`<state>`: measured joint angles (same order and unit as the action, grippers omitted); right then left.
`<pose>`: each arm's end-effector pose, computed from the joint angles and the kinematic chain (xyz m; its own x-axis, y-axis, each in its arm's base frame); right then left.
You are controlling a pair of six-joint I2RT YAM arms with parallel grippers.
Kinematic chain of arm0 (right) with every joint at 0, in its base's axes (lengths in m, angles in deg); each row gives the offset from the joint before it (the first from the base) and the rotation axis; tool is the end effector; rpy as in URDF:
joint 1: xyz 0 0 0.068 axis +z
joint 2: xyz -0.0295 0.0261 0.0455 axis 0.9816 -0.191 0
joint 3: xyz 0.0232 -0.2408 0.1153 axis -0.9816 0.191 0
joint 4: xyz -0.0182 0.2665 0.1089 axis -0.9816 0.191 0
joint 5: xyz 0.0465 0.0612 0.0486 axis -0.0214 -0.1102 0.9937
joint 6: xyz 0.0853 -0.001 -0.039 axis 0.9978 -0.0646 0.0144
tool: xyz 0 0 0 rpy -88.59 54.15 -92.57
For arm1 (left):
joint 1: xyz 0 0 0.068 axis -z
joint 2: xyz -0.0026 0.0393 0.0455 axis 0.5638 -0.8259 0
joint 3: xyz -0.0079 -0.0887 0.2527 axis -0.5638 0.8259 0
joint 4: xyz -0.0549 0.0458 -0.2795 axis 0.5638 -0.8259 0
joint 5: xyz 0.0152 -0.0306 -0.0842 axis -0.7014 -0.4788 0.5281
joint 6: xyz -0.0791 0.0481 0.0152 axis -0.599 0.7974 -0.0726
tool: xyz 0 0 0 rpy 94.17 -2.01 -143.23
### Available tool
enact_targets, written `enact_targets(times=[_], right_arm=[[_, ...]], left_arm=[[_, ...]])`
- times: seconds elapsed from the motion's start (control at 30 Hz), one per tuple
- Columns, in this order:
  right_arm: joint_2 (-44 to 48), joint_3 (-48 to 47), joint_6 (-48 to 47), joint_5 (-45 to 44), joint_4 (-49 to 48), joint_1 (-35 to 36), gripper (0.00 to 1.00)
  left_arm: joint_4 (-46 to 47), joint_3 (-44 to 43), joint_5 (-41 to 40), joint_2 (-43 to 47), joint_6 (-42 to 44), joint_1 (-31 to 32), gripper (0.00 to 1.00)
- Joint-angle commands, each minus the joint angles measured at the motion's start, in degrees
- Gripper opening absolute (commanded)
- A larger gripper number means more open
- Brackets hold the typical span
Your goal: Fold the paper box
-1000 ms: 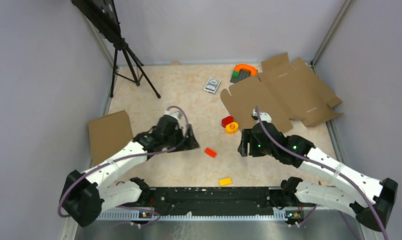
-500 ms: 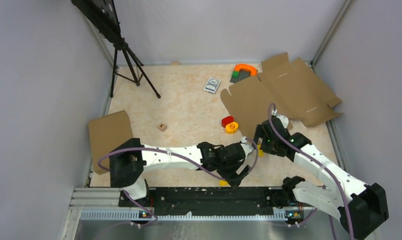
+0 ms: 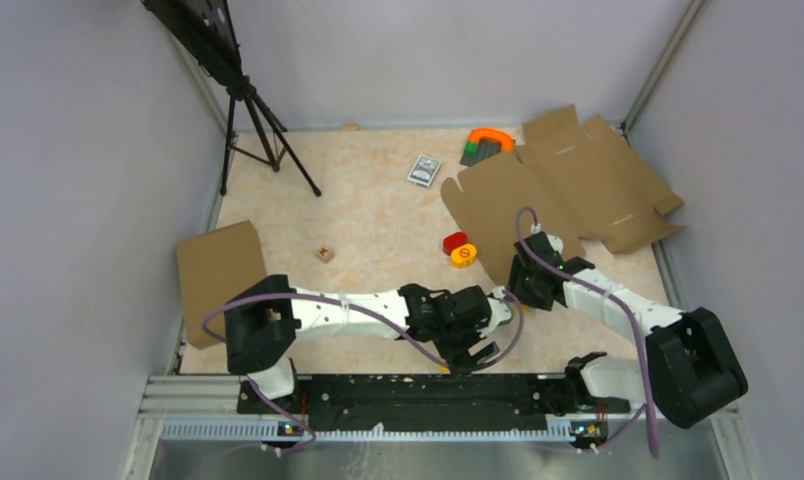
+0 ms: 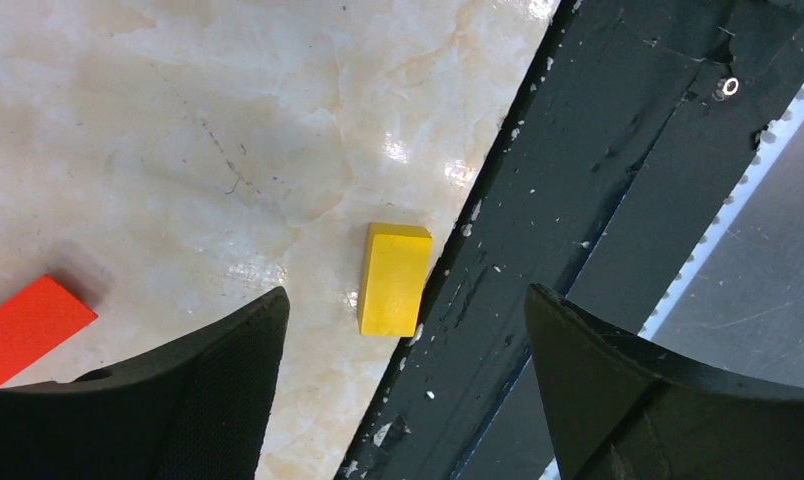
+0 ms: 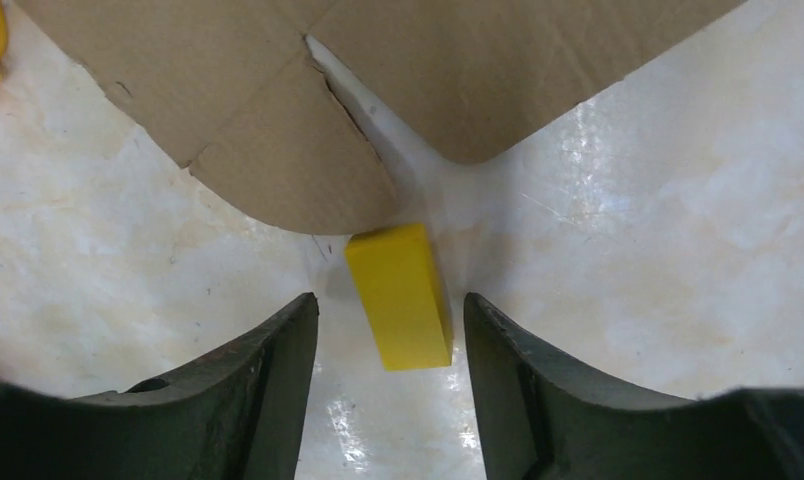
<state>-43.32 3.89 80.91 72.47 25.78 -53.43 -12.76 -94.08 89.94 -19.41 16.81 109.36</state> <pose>0.2304 0.0936 0.0968 -0.8718 0.2649 -0.4120 0.2352 0.9642 0.1221 0.0949 -0.3828 0.1408 -0.4390 0.7653 -0.4707 0.8972 0.4009 -0.1851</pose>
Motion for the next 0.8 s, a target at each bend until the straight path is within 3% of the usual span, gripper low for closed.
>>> enact_targets(times=[0.0, 0.3, 0.43, 0.57, 0.77], right_arm=[[0.61, -0.97, -1.77, 0.87, -2.84, -0.33, 0.54], [0.69, -0.84, -3.75, 4.36, -4.05, -0.33, 0.15], [3.45, -0.19, -3.88, 5.83, -5.14, -0.34, 0.15], [6.11, -0.13, -4.07, 6.43, -4.48, -0.29, 0.14], [7.07, -0.68, -4.76, 8.70, -3.75, -0.32, 0.12]], left_arm=[[1.05, 0.07, 2.18, 0.02, 2.93, 0.03, 0.87], [-0.56, -0.46, 2.49, -3.82, 3.26, 0.01, 0.76], [-2.07, -1.05, 0.95, -4.87, 4.02, 0.01, 0.71], [-2.17, -1.20, 0.17, -6.70, 5.27, 0.10, 0.49], [-2.58, -1.21, -1.58, -7.96, 6.32, 0.02, 0.38]])
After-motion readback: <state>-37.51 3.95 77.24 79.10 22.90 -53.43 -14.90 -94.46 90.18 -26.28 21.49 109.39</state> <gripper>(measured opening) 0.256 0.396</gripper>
